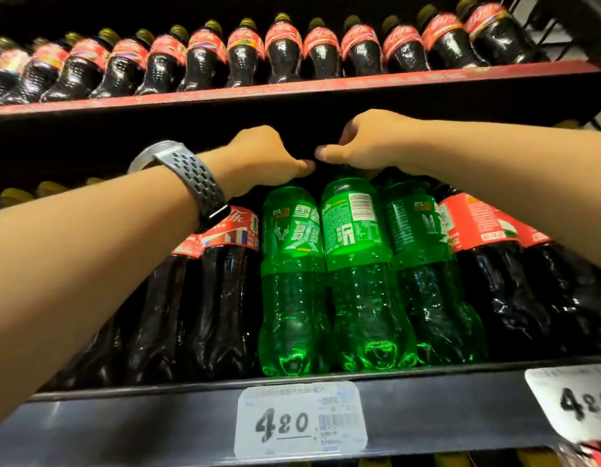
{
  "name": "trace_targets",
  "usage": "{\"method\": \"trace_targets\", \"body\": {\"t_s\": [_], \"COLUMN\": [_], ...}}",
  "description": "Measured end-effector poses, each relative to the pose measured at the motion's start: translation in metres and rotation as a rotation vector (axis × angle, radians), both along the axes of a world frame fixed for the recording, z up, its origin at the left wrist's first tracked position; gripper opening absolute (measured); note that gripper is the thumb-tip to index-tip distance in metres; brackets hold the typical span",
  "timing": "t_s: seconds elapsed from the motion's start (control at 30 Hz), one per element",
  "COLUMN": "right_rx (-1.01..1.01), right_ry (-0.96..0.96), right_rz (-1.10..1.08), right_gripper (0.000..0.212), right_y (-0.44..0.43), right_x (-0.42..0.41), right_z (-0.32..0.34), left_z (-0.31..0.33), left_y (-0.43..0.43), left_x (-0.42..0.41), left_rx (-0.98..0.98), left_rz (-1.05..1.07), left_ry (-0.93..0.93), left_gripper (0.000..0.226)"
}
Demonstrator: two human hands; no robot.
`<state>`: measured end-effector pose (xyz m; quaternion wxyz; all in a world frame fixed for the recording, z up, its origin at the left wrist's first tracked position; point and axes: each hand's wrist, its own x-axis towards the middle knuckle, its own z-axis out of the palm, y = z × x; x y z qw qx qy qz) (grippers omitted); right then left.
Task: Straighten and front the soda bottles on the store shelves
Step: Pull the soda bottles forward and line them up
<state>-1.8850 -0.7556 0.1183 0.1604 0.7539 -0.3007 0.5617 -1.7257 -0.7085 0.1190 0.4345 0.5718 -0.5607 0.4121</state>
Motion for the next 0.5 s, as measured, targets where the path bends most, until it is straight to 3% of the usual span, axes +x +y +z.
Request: {"method": "trace_targets", "body": {"t_s": [0.37,0.5], "right_rx": [0.149,0.135], "right_ry": [-0.053,-0.037], "right_rz": [0.244,0.227], "right_gripper": [0.024,0.032], "right_y": [-0.0032,0.0003], "right_x": [-0.0018,-0.001], "right_z": [-0.0044,-0.0052], "left_z": [-0.0019,-0.0035], "left_y": [-0.0001,0.0017], "left_x": [0.0041,0.0046], "left_rx": [-0.029,-0.021], "left_rz": [-0.051,0.003], "left_ry": [-0.017,-0.048], "left_gripper": [0.034,0.037]}}
